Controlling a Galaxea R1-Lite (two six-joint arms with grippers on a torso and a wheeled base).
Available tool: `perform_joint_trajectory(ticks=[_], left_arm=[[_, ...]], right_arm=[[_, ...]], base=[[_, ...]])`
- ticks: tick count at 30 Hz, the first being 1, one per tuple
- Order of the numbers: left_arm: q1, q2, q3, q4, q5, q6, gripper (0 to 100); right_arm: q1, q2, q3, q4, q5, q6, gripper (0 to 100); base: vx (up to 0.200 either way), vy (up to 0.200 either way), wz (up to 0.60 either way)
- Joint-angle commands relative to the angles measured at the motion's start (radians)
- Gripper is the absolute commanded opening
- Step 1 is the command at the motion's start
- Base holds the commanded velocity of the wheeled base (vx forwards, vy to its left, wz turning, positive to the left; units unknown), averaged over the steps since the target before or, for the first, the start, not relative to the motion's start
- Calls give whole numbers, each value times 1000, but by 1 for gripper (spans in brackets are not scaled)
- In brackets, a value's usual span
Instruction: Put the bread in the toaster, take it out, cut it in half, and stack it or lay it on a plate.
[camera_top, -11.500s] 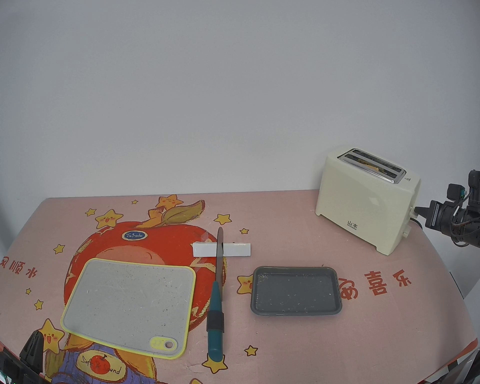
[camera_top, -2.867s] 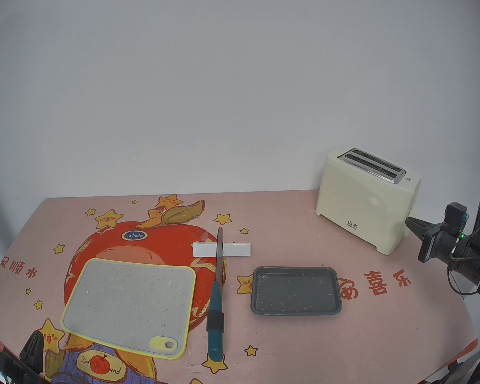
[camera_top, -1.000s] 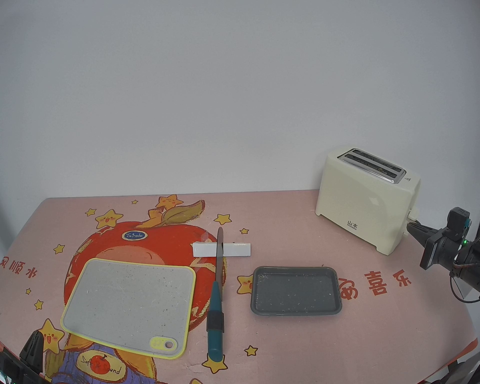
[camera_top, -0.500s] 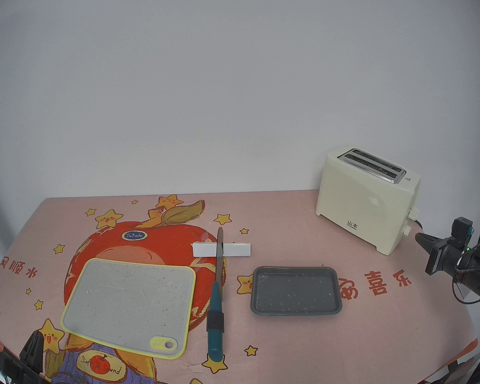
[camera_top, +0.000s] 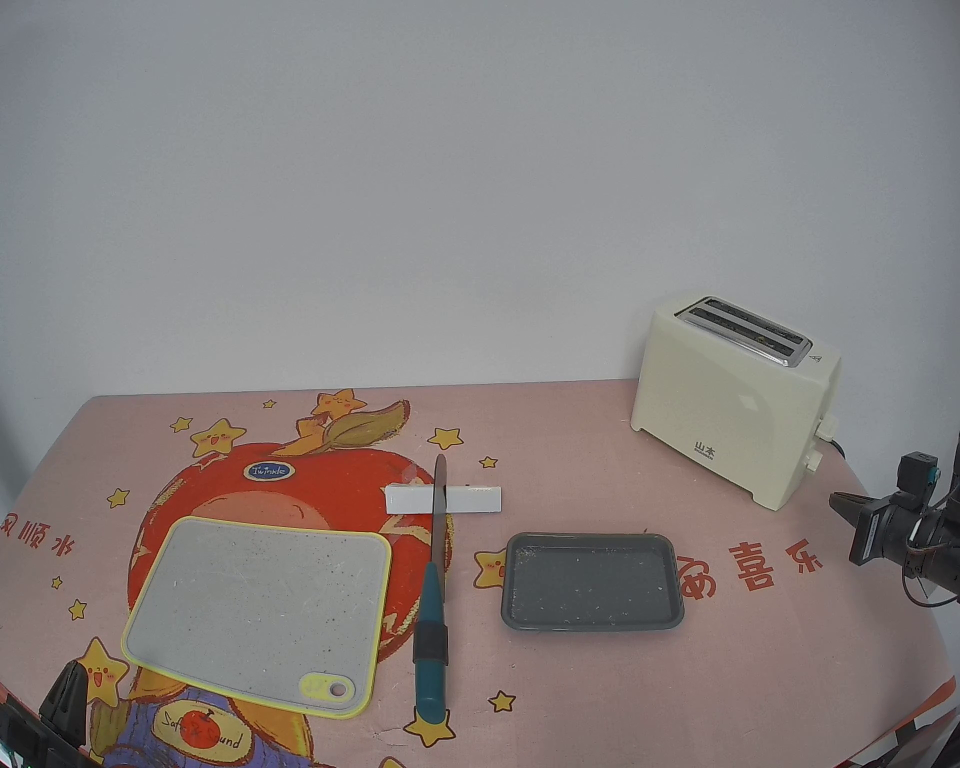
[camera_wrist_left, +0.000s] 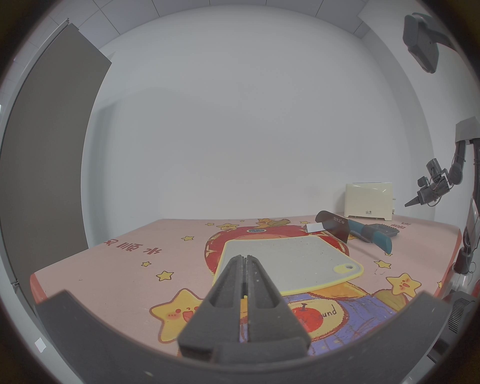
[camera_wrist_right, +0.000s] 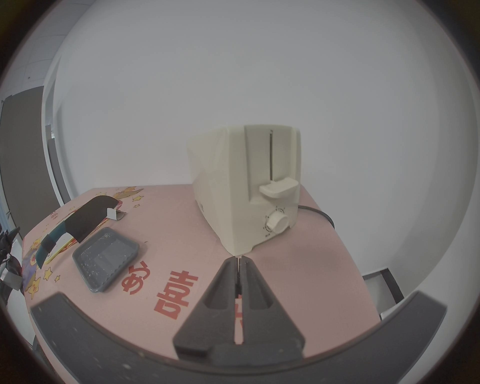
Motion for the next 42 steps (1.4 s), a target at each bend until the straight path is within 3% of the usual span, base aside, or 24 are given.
perform_joint_trajectory(ticks=[1, 15, 23, 25, 28, 36, 42], left_arm=[[0, 1, 16, 0, 0, 0, 0], [0, 1, 16, 0, -1, 0, 0], [0, 1, 16, 0, -1, 0, 0], [0, 1, 16, 0, -1, 0, 0], [0, 1, 16, 0, -1, 0, 0], [0, 1, 16, 0, 0, 0, 0], [0, 1, 16, 0, 0, 0, 0]], right_arm=[[1, 44, -9, -9, -5, -1, 0], [6, 135, -80, -12, -26, 1, 0], [26, 138, -129, -1, -40, 58, 0], [32, 163, -152, -2, -97, 90, 0], [46, 186, -163, -4, -124, 104, 0], [50, 189, -167, -4, -124, 108, 0], [69, 202, -195, -2, -146, 176, 0]], base=[[0, 0, 0], [0, 0, 0], [0, 0, 0], [0, 0, 0], [0, 0, 0], [0, 0, 0], [0, 0, 0]])
